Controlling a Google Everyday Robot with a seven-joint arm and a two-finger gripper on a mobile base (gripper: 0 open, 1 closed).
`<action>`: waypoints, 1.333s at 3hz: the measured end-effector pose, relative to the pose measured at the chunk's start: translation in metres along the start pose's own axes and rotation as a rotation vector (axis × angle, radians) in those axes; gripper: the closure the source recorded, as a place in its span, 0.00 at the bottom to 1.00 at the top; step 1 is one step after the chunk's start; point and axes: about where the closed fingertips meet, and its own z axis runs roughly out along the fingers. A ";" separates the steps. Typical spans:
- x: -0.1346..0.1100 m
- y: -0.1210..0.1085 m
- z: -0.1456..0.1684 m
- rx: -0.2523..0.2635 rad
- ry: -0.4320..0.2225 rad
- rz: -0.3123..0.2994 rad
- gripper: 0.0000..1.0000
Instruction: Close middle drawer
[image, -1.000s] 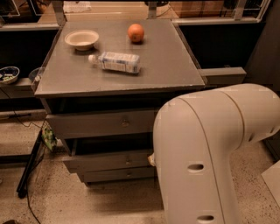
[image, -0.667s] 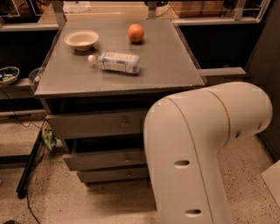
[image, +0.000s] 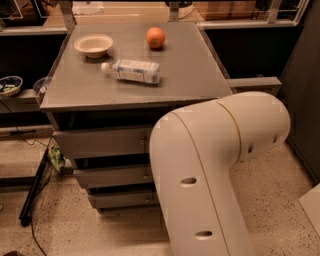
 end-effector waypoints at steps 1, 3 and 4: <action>0.001 0.000 -0.001 0.001 0.002 -0.001 1.00; 0.053 -0.036 -0.081 0.141 0.072 0.110 1.00; 0.074 -0.033 -0.088 0.140 0.111 0.117 0.73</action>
Offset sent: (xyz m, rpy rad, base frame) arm -0.0720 -0.0873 0.0209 -0.0883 0.0672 -0.1833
